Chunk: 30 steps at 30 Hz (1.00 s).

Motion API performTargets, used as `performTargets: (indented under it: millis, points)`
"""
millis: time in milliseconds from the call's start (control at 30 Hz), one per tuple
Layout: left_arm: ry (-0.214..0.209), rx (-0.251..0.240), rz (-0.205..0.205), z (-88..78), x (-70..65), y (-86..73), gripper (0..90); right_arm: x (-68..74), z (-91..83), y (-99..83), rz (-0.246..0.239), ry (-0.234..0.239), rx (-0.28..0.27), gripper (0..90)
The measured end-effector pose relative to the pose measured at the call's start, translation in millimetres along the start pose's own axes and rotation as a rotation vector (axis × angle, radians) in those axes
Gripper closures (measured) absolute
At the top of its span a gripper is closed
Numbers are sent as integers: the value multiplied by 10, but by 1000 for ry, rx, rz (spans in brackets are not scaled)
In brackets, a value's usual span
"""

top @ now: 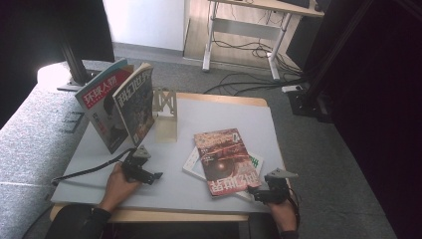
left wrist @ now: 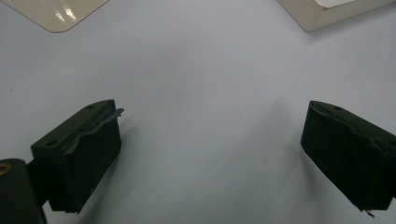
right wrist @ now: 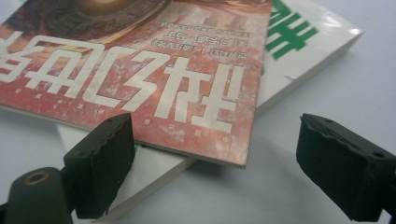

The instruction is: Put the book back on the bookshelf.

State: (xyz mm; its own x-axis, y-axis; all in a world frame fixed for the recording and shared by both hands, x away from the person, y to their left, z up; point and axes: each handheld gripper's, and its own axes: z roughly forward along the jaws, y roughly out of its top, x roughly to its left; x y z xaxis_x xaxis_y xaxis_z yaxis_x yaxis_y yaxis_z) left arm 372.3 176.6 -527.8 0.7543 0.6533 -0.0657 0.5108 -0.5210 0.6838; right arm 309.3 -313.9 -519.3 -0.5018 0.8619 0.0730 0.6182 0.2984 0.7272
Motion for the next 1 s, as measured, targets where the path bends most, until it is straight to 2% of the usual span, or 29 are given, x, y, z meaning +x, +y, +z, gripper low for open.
performTargets:
  millis: [100, 267, 567, 667, 767, 1000]
  points:
    - [0, 0, 0, 0, 0, 0, 45, -35, -19, 1, 6, -46, -7, 128]
    - [1, 0, 0, 0, -1, 0, 45, -103, -3, 0, 28, -50, -18, 126]
    - [1, -1, 0, 1, 0, 0, 47, -299, 78, 99, 38, -128, -34, 126]
    - [2, -1, 0, 1, -1, 0, 48, -355, 110, 122, 51, -122, -38, 127]
    - [3, -1, 0, 1, -1, 0, 49, -336, 92, 145, 26, -128, -22, 134]
    - [3, 0, 1, 1, -2, 0, 50, -278, 94, 279, 7, -70, -29, 78]
